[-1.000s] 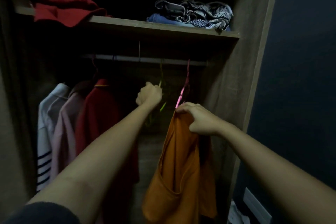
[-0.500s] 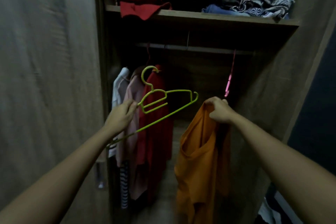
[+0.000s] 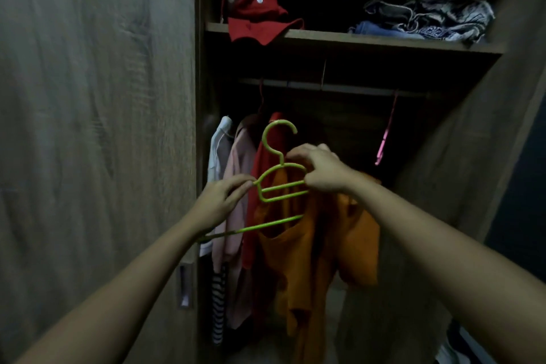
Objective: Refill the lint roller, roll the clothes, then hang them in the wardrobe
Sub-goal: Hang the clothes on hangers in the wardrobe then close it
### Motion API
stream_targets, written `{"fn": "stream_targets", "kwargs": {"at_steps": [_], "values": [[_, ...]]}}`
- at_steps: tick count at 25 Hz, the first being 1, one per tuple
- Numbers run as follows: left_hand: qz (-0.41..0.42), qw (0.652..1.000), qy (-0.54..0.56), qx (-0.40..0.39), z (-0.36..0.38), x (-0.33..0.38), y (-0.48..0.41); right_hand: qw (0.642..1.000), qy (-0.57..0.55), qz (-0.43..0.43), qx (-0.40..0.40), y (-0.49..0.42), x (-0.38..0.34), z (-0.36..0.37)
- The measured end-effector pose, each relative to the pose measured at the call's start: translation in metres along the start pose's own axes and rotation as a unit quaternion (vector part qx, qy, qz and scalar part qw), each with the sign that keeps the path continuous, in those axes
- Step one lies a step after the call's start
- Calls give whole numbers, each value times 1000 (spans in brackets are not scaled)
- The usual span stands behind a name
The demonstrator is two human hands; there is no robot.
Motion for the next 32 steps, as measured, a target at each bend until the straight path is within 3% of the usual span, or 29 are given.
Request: {"fn": "stream_targets", "kwargs": {"at_steps": [4,7,8,10,14,17,21,24,28,32], "values": [[-6,994,30,105,-4,11,-2,957,205,-143,149,14,-13,-20],[28,952,-168,255,-1,37,7,938,247,-157,187,15,-10,-28],[47,942,-185,275,9,52,16,937,246,-152,197,14,-12,-32],[90,952,-176,233,43,74,43,933,234,-148,229,16,-15,-46],[-56,990,-128,9,95,57,63,937,201,-140,249,33,-18,-80],[-82,992,-42,-85,99,25,47,939,214,-121,241,48,-7,-101],[-23,989,52,-139,63,-14,43,931,292,-94,197,80,39,-114],[-2,984,43,-174,43,-12,33,931,339,-82,111,96,57,-85],[61,980,39,-183,45,38,13,970,223,-22,94,96,47,-42],[7,993,79,-92,18,49,0,989,72,-1,128,106,62,-37]]}}
Point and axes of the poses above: each hand's wrist, its own y-axis away from the middle knuckle, its own z-axis out of the palm, x = y × z, the point moved 4 cm from there along -y, towards the middle knuckle, and after that the axes turned 5 degrees about -z, right-handed, at the moved point
